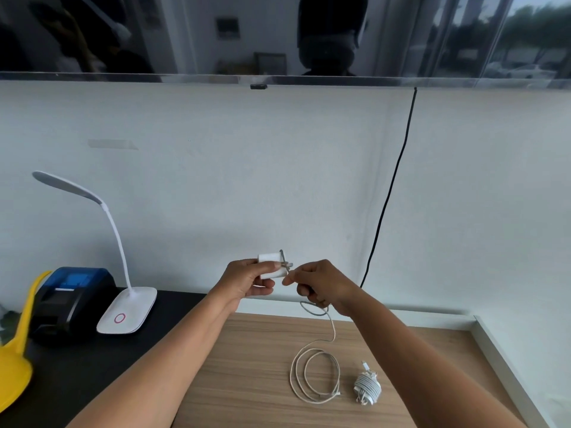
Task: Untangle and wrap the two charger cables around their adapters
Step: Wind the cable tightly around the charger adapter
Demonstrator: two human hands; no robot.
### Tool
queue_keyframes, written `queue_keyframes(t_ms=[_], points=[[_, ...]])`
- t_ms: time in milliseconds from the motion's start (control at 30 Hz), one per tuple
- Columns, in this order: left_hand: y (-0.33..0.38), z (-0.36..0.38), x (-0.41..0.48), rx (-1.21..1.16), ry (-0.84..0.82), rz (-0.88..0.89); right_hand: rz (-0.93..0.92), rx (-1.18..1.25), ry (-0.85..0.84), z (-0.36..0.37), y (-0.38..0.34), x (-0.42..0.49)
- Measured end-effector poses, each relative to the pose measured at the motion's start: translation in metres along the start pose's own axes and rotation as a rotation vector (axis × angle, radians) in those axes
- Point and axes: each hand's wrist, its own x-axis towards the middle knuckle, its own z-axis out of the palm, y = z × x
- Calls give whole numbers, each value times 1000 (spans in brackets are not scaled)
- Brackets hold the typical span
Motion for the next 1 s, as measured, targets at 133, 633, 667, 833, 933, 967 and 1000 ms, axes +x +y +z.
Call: queue_keyframes(t_ms=[133, 633, 667, 833, 933, 967, 1000], points=[[4, -3, 1, -115, 11, -16, 52, -24, -100, 8, 18, 0], [17, 6, -24, 265, -393, -103, 14, -458, 75, -6, 16, 16], [17, 7, -24, 299, -403, -109, -4, -501, 84, -9, 11, 17], [13, 11, -20, 378, -313, -121, -52, -536, 101, -21, -10, 21], [10, 10, -16, 360, -227, -126, -34, -512, 157, -22, -19, 18], [10, 9, -15, 355, -211, -124, -25, -502, 184, -21, -21, 17], [10, 9, -14, 358, -198, -120, -19, -491, 211, -19, -22, 15]])
